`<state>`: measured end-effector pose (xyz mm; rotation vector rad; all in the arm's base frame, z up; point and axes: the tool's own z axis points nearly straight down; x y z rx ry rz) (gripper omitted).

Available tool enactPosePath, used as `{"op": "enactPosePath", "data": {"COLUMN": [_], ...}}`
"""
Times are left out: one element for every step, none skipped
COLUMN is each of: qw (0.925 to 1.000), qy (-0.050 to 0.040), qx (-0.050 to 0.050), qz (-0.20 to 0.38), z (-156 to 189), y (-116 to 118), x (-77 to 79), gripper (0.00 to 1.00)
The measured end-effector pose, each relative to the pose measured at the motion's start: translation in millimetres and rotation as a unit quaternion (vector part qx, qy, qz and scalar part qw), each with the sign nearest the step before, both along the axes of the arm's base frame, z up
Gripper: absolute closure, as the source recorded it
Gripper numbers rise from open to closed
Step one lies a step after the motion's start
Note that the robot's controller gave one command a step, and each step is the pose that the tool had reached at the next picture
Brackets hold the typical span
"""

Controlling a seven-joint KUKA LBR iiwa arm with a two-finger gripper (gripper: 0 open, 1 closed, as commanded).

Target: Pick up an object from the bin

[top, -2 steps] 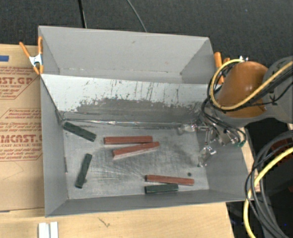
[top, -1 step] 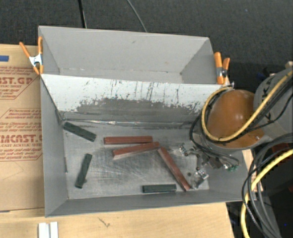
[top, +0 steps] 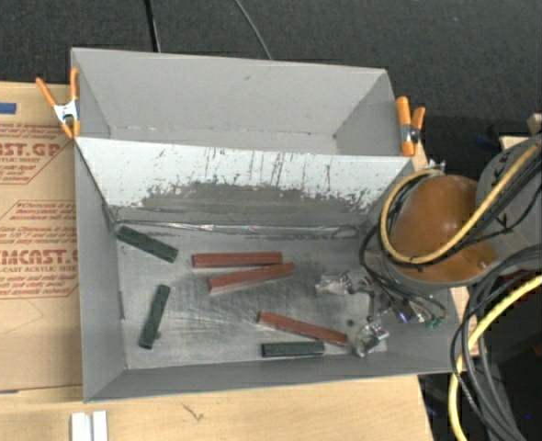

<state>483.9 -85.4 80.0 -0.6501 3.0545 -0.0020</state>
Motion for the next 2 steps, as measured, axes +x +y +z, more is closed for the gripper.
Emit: {"op": "enactPosePath", "data": {"qw": [0.9998, 0.9998], "qy": [0.0112, 0.011], "qx": [-0.002, -0.002], "qz": [-0.017, -0.017], "z": [-6.9, -7.0], "y": [61.4, 61.4], "x": [69.5, 69.5], "gripper": [1.0, 1.0]}}
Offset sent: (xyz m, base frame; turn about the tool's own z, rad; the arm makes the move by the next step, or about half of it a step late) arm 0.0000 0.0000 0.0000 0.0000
